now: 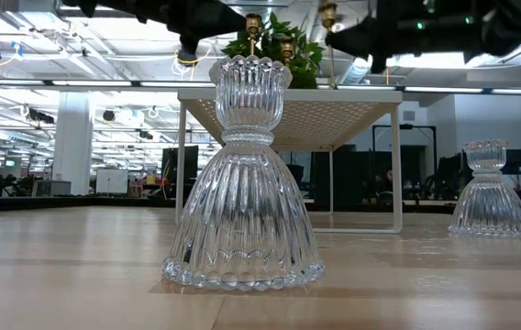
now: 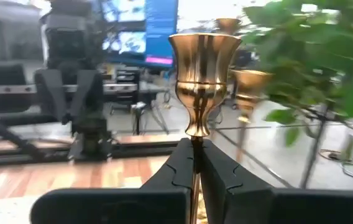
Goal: Pick & Place candle stick holders
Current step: Align the gold candle holder with the other gold candle holders on the shelf
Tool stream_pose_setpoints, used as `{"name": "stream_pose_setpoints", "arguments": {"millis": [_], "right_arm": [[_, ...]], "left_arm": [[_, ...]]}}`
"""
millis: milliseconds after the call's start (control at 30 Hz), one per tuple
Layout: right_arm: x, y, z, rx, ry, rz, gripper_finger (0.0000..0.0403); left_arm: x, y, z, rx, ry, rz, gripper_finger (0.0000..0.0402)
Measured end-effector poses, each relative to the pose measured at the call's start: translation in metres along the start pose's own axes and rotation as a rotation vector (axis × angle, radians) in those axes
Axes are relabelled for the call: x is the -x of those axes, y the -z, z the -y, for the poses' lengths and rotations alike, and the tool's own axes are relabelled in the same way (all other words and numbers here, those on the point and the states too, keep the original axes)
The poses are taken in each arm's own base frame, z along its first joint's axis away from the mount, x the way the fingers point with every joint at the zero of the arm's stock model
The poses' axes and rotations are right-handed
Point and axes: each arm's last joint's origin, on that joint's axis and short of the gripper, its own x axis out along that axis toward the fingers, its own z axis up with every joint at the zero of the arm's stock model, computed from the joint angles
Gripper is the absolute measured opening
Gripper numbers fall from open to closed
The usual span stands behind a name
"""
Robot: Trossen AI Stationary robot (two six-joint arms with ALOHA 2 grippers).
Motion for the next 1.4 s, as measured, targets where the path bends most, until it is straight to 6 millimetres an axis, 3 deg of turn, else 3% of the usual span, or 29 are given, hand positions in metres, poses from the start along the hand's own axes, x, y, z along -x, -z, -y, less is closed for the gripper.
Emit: {"name": "stream_pose_setpoints", "arguments": {"millis": [167,500,767,1100,1400], "right_arm": [[0.005,0.015,0.019,-0.042,0.084,-0.004,0.0],[-0.011,0.038,0.041,-0.069,0.151,-0.009,0.0],[-0.018,0.052,0.051,-0.088,0.175,-0.01,0.0],[-0.024,0.052,0.054,-0.087,0.158,-0.014,0.0002],[-0.024,0.052,0.054,-0.088,0.154,-0.013,0.0069]], "left_arm": [[0.01,0.005,-0.001,0.002,-0.003,0.013,0.002],[0.012,0.012,0.0,0.001,-0.002,0.001,0.0006],[0.012,0.012,0.0,0.001,-0.002,0.003,0.0009],[0.012,0.012,0.0,0.001,-0.002,0.003,0.0009],[0.012,0.012,0.0,0.0,-0.002,0.0,0.0007]]}}
